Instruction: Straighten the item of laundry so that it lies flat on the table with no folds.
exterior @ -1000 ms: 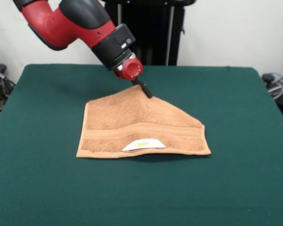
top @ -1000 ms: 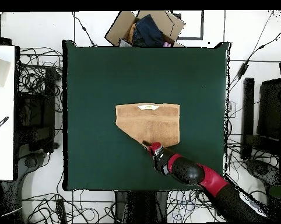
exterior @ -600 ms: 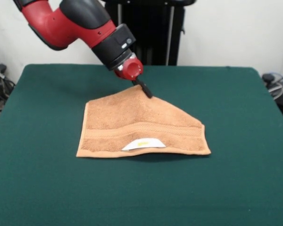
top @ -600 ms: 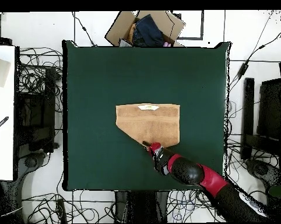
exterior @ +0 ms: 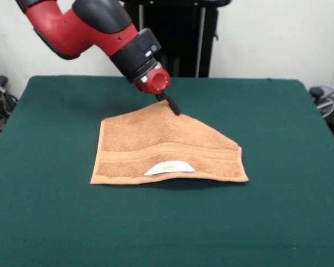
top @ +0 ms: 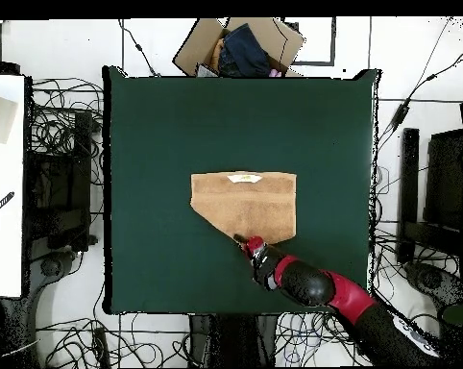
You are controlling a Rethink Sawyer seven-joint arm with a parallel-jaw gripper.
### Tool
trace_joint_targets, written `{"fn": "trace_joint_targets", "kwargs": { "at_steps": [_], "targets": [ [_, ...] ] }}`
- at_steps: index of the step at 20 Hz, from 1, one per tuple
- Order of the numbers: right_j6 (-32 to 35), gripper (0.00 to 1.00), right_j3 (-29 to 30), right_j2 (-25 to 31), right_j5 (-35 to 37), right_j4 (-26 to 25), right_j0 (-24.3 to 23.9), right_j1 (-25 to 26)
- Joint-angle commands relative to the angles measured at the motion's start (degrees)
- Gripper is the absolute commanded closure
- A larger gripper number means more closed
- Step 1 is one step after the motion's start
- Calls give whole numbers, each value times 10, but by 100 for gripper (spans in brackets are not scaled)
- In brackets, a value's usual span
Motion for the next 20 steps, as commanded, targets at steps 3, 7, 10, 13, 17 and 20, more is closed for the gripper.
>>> {"fn": "trace_joint_targets", "kwargs": {
  "at_steps": [3, 7, 10, 13, 17, 20],
  "targets": [
    [-14, 0, -52, -41, -49, -53, 43, 18],
    [0, 0, -48, -48, -64, -59, 53, 13],
    [6, 0, -47, -51, -74, -61, 57, 10],
    [7, 0, -47, -53, -83, -64, 60, 8],
    [18, 0, -41, -60, -104, -61, 68, 6],
    [19, 0, -38, -64, -119, -62, 72, 5]
  ]
}}
